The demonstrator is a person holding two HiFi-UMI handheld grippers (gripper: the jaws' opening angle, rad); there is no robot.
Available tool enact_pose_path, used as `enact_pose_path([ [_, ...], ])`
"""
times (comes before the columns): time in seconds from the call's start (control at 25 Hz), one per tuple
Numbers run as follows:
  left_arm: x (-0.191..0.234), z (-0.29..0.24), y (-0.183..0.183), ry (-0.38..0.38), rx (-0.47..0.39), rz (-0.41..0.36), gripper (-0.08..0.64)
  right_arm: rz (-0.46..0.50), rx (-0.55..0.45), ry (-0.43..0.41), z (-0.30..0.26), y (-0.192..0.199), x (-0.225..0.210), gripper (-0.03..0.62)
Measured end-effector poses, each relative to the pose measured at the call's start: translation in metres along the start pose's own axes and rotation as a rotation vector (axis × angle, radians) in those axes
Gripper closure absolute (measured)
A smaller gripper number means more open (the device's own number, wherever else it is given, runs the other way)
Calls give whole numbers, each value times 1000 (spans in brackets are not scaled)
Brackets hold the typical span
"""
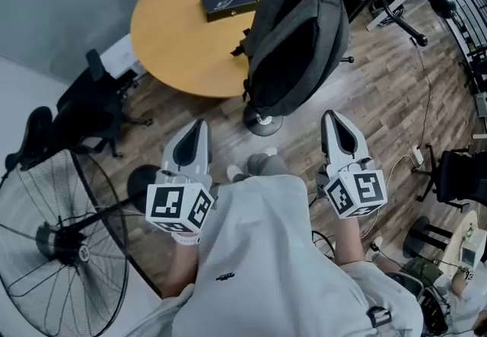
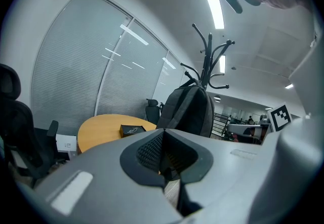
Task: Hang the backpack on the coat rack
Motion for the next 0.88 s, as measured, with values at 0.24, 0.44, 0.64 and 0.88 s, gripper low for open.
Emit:
enact_pose_path([
  [0.24, -2, -1, 0, 9, -1, 2, 543, -4, -3, 6, 3, -2, 0, 591],
  [0.44, -2, -2, 3, 14, 2, 6, 543, -14, 3, 13, 5, 2, -1, 591],
  [0.64, -6, -1, 4, 19, 2, 8, 543, -20, 4, 21, 10, 3, -3, 591],
  [0.88, -8, 0, 8, 22, 6, 13, 543, -23, 5, 27, 13, 7, -3, 591],
])
Point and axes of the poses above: the fingertips, and each gripper's own axes: z backward along the fingers, x to its left, y out of its underside, the point moved 7 cm from there along z, backward along the fingers, and after that the axes turned 10 degrees about x, right-handed, at the moved point
